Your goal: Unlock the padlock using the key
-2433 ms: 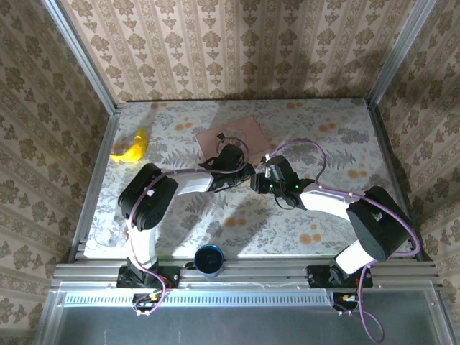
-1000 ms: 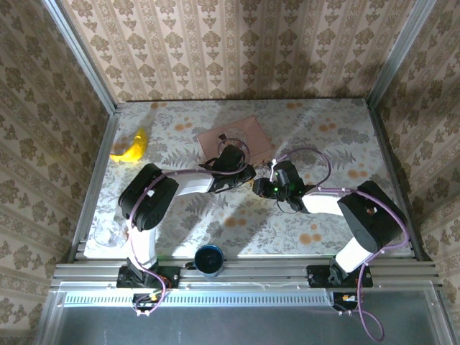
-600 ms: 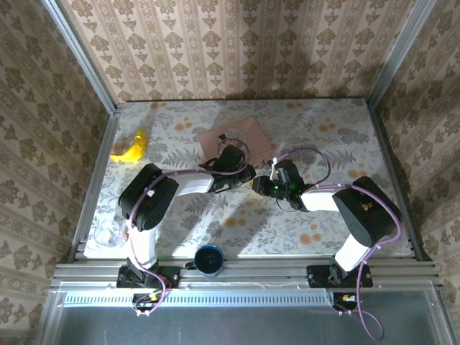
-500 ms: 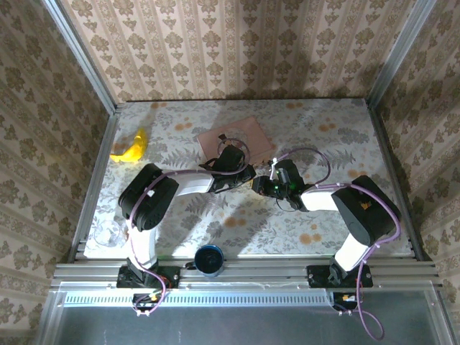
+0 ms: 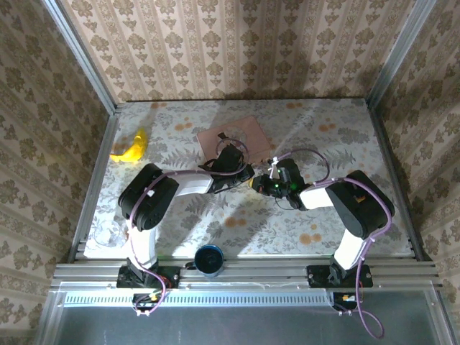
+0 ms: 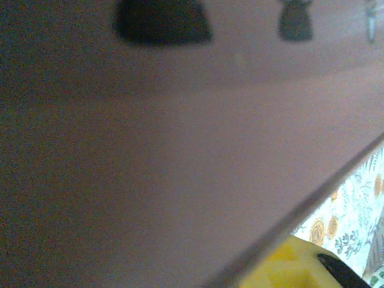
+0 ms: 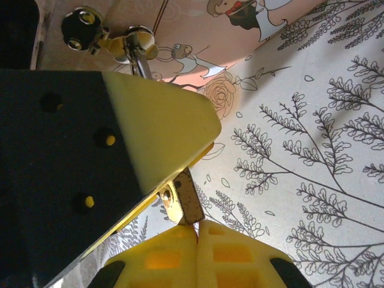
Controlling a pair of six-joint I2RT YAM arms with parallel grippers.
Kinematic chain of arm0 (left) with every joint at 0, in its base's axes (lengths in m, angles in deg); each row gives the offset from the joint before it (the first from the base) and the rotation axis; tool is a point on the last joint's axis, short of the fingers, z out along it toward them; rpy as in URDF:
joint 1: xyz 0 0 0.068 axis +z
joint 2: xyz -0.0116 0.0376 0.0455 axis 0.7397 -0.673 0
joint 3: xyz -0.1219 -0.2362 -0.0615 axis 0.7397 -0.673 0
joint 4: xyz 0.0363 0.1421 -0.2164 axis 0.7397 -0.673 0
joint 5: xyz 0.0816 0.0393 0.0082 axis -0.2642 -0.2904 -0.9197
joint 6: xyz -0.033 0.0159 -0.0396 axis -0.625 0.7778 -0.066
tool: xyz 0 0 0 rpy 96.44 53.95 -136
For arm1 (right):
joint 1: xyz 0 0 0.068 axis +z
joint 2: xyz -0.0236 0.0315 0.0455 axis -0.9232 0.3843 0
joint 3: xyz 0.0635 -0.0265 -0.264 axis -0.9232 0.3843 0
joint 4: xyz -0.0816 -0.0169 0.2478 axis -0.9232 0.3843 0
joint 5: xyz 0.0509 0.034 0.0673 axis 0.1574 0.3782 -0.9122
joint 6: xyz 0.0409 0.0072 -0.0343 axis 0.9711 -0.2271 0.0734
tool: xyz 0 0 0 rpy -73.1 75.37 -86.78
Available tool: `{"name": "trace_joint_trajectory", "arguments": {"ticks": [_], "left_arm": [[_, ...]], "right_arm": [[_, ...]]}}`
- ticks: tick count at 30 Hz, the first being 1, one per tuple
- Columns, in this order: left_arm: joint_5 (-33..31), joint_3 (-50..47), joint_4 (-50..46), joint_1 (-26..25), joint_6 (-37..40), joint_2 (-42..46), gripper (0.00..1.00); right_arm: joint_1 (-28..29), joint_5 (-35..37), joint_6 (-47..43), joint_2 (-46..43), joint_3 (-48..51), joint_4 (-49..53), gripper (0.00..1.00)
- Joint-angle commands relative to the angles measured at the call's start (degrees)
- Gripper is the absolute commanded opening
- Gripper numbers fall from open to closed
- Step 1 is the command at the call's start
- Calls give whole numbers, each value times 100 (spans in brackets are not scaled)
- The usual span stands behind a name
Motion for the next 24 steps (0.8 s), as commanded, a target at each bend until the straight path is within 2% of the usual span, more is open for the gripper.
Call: {"name": "trace_joint_trajectory", "arguments": {"ticks": [1,5,7,19,24], "left_arm": [[539,-138,296,-141,10,264,42],[374,-340,499,-109,143,459,63],[274,-480,658,-73,165,556,66],[-83,-1250,1663,170,4,807,64],[-13,-1405,2248,260,-206,667,52]], "right_arm": [[-77,-91,407,231,-77,-983,0],[-86,-175,563,348,-140,-1139,0],[-89,-183,616,360,-174,-1158,0],[-130,-319,953,397,-266,-1253,0],[-139,-418,1161,524,-293,-1508,0]]}}
